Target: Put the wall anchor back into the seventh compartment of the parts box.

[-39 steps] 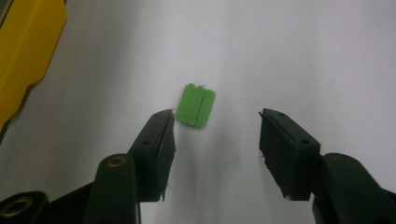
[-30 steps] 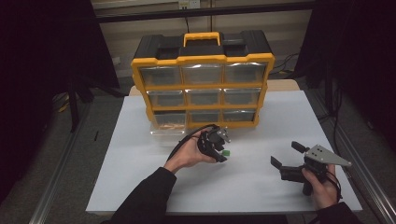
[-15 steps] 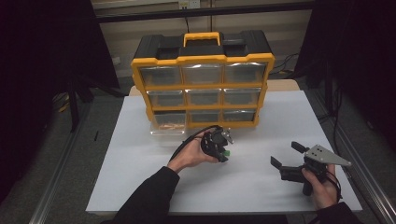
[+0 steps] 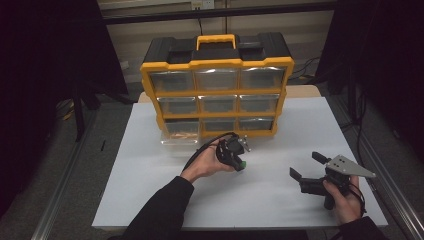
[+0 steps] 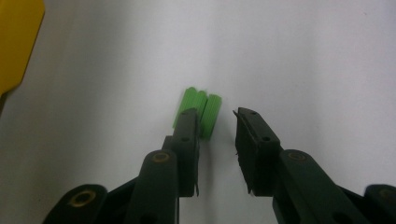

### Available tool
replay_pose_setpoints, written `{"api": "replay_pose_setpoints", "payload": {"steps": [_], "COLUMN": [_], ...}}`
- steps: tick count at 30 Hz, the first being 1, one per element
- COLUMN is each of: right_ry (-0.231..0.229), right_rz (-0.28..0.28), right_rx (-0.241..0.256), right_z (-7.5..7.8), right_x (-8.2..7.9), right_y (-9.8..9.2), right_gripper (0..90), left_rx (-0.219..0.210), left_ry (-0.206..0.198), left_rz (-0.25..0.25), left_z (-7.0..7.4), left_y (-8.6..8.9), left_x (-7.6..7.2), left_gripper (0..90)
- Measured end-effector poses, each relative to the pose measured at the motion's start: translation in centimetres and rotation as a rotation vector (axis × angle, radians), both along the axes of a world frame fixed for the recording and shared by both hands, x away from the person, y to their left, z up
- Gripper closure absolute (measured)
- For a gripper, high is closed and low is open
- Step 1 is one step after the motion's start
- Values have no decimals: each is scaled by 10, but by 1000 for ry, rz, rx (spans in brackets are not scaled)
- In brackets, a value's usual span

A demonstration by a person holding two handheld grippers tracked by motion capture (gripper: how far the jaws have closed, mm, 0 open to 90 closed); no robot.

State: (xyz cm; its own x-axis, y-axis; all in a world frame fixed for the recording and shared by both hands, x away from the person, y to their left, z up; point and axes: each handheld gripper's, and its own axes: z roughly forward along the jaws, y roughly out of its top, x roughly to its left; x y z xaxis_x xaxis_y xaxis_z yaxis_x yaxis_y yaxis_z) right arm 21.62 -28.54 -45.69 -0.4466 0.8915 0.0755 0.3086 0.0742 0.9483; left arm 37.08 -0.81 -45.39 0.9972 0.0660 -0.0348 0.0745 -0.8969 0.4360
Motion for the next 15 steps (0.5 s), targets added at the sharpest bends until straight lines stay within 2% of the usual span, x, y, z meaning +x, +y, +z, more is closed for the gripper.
{"api": "replay_pose_setpoints", "payload": {"steps": [13,15], "right_ry": [2,1], "right_rz": [-10,-9], "right_rx": [2,1], "right_z": [0,0], "right_x": [0,0], "right_y": [0,0], "right_gripper": [1,1], "left_rx": [10,0], "left_ry": [34,35], "left_rz": [15,26], "left_z": [-1,-2], "left_y": [-5,-6], "left_x": [0,1], "left_gripper": [755,757]}}
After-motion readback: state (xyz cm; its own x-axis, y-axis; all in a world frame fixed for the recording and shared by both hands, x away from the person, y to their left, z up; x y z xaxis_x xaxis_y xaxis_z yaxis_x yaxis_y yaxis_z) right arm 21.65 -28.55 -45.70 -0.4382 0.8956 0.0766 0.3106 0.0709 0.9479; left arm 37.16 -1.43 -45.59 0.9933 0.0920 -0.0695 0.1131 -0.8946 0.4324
